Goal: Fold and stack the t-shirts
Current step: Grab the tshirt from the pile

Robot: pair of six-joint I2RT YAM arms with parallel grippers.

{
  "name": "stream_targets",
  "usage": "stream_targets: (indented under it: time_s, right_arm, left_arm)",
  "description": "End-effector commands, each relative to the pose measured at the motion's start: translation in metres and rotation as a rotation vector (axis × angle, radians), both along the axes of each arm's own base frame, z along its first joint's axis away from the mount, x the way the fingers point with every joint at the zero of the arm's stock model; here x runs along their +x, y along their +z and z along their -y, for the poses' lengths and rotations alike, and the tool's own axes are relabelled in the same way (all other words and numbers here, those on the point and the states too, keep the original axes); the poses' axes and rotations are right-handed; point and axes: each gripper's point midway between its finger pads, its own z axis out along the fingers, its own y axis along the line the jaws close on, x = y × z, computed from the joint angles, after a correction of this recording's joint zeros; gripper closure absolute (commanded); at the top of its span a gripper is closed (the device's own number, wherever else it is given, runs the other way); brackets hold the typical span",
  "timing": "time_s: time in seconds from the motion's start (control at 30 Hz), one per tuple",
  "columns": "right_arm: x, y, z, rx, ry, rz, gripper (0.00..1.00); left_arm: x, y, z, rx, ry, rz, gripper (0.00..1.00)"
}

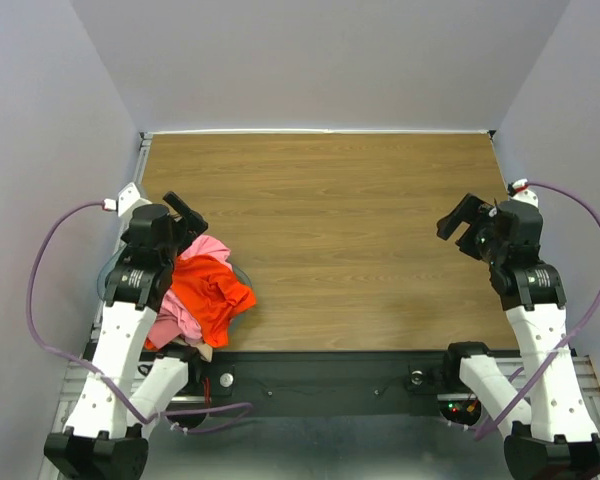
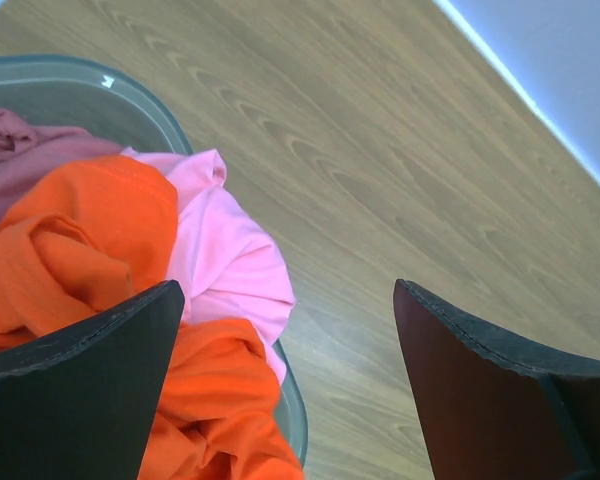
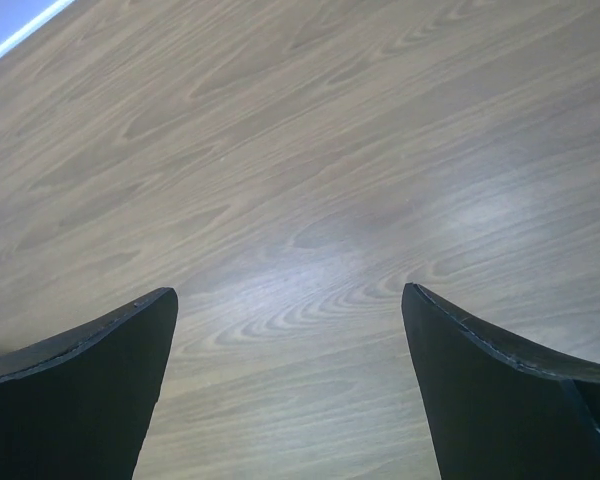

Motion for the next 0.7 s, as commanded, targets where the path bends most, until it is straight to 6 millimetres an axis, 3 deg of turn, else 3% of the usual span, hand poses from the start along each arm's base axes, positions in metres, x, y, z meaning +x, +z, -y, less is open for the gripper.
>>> stream_targets:
  time_s: [0.0,0.07,0.17,0.23,0.53,0.67]
  right_arm:
    - [0.002,0.019,-0.020,-0.024,0.166,0.092,0.00]
    - [0.001,0.010,-0.018,-0.014,0.141,0.075,0.00]
    - [0.001,0.004,-0.018,0.009,0.124,0.062,0.00]
    - [0.002,0.002,-0.017,0.004,0.125,0.052,0.00]
    - [0.003,-0.018,-0.023,0.020,0.156,-0.010,0.00]
    - [0.003,-0.025,-0.020,0.018,0.138,-0.026,0.00]
  left_arm:
    - [0.007,-0.017,0.003,-0.007,0.009,-0.054,0.01]
    - [-0.001,-0.033,-0.009,0.013,0.088,-0.130,0.02]
    - [-0.026,-0.050,-0.046,0.063,0.337,-0.239,0.02]
    - [-0.035,-0.050,-0.057,0.072,0.430,-0.256,0.02]
    - [-0.047,-0.063,-0.069,0.076,0.563,-0.312,0.02]
    - [-0.048,-0.043,-0.073,0.078,0.590,-0.290,0.02]
